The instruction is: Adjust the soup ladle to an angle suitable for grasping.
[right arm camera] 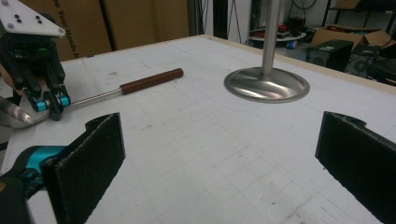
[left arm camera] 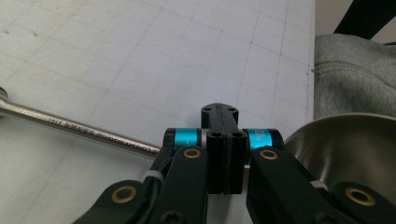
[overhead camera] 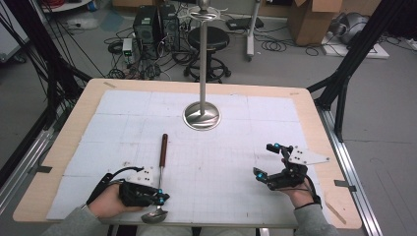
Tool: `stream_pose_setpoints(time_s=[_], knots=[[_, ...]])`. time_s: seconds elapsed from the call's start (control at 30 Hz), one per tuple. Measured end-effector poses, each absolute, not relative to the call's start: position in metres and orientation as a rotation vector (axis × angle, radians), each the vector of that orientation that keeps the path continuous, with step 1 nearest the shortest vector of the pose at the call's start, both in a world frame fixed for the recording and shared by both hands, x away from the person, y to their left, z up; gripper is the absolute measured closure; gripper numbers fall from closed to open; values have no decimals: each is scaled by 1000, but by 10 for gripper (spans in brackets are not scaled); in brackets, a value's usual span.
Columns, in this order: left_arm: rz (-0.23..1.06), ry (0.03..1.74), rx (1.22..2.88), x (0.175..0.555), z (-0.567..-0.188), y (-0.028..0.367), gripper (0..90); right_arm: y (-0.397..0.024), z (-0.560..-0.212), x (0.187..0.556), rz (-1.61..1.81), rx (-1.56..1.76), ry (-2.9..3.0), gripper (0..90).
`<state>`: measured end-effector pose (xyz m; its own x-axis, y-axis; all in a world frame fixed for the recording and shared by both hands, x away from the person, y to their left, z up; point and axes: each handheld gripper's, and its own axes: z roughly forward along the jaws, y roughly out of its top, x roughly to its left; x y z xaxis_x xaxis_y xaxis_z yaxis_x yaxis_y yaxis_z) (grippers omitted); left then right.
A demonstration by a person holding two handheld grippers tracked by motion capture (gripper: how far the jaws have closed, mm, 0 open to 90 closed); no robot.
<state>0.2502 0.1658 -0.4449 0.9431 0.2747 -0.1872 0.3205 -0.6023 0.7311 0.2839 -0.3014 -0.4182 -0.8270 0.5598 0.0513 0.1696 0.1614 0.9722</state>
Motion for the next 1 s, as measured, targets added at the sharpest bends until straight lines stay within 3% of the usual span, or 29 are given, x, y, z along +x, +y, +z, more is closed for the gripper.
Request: stream_pose_setpoints(time_s=[1.0], knots=[[5, 468, 2260, 248, -443, 213, 898, -301, -419, 284, 1710, 700, 2129, 4]])
